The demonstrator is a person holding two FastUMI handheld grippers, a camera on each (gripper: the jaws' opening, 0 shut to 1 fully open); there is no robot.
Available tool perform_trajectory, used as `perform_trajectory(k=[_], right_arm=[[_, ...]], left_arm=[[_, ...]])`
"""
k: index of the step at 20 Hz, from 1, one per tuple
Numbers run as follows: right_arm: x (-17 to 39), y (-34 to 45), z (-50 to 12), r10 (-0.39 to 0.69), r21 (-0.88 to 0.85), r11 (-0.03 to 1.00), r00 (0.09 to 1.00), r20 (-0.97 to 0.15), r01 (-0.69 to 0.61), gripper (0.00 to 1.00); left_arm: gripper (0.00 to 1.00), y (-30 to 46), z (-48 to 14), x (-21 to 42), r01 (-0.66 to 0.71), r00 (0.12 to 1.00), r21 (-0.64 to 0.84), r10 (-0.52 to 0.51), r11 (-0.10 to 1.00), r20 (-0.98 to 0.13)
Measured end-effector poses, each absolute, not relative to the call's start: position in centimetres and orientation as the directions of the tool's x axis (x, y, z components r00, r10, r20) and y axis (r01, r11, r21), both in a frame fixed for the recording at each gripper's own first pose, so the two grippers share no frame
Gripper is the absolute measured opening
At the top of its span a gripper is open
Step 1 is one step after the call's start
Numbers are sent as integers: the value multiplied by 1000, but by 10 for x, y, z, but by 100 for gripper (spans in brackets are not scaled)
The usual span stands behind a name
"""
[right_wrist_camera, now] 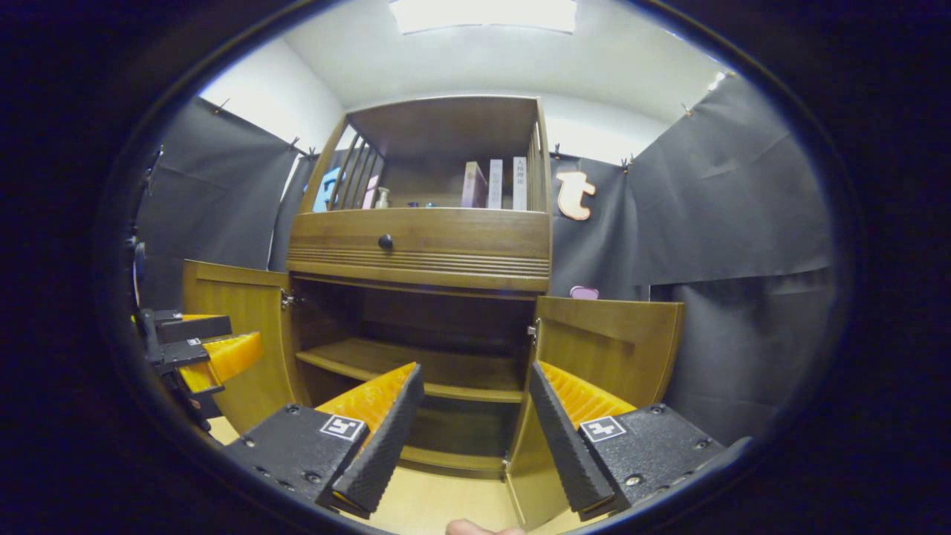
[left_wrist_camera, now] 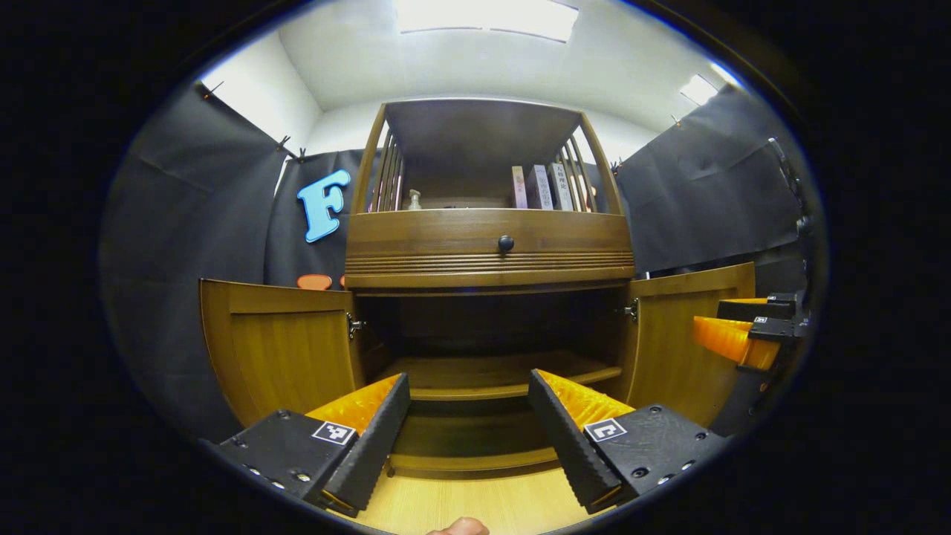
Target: Open the right door of the double-door shoe cabinet with the right hand, and open the left door with the left hand.
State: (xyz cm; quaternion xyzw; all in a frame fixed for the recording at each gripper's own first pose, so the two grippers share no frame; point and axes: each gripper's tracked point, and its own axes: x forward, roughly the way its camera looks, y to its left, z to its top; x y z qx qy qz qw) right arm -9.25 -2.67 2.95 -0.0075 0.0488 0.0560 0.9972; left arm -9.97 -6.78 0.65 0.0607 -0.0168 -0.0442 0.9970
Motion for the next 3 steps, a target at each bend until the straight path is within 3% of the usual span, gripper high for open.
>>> perform_trajectory(k=[1, 3], right_arm=[[-92, -27, 31, 110, -7, 994, 989, -95, -111, 94], [-92, -29, 31, 108, -2, 994, 990, -94, -109, 91]], left_arm=[[100, -65, 8, -98, 83, 996, 125, -88, 989, 31], [96, -63, 12, -94, 78, 996, 130, -83, 988, 33]])
